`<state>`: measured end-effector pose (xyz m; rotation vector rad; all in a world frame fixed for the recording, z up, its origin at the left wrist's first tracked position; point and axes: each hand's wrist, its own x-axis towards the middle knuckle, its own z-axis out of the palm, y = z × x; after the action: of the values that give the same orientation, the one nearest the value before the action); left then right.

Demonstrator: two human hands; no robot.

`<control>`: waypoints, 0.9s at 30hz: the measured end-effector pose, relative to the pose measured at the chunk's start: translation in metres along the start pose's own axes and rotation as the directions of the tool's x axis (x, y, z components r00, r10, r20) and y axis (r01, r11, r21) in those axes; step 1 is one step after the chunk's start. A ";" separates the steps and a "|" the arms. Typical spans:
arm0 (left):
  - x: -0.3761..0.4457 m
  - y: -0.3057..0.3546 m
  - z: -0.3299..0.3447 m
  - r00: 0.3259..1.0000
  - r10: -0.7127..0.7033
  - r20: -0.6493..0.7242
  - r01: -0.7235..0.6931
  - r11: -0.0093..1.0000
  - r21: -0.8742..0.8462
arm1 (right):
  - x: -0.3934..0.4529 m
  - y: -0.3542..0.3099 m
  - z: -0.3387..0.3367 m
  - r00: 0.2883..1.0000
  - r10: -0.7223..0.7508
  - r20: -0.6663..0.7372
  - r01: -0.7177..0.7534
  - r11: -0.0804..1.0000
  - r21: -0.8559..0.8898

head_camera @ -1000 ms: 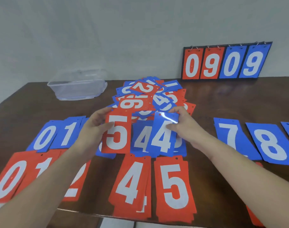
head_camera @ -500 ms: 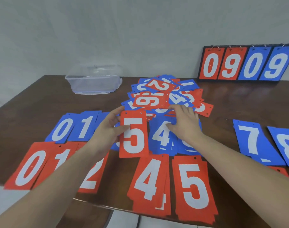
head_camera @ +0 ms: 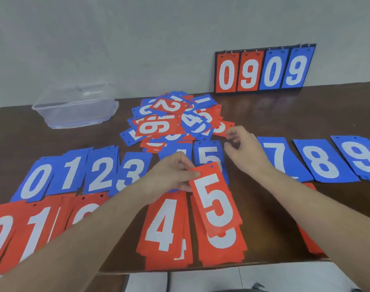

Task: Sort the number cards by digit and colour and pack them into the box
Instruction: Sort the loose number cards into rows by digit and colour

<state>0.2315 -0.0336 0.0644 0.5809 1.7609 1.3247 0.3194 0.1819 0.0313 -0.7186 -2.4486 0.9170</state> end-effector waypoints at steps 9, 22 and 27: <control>0.017 -0.017 0.009 0.956 0.248 0.154 -0.271 0.561 0.782 | -0.023 0.005 -0.005 0.994 0.078 -0.070 -0.077 0.997 0.019; 0.032 -0.022 -0.060 0.906 0.423 0.009 -0.295 0.617 0.729 | -0.021 -0.024 0.017 0.992 0.115 -0.047 -0.117 0.993 -0.027; 0.053 -0.016 -0.086 0.903 0.418 -0.095 -0.218 0.638 0.738 | 0.002 -0.023 0.025 0.998 0.060 0.011 -0.059 0.998 -0.030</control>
<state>0.1333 -0.0455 0.0393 1.2568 2.5000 0.9046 0.2971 0.1561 0.0307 -0.8024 -2.4681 0.9121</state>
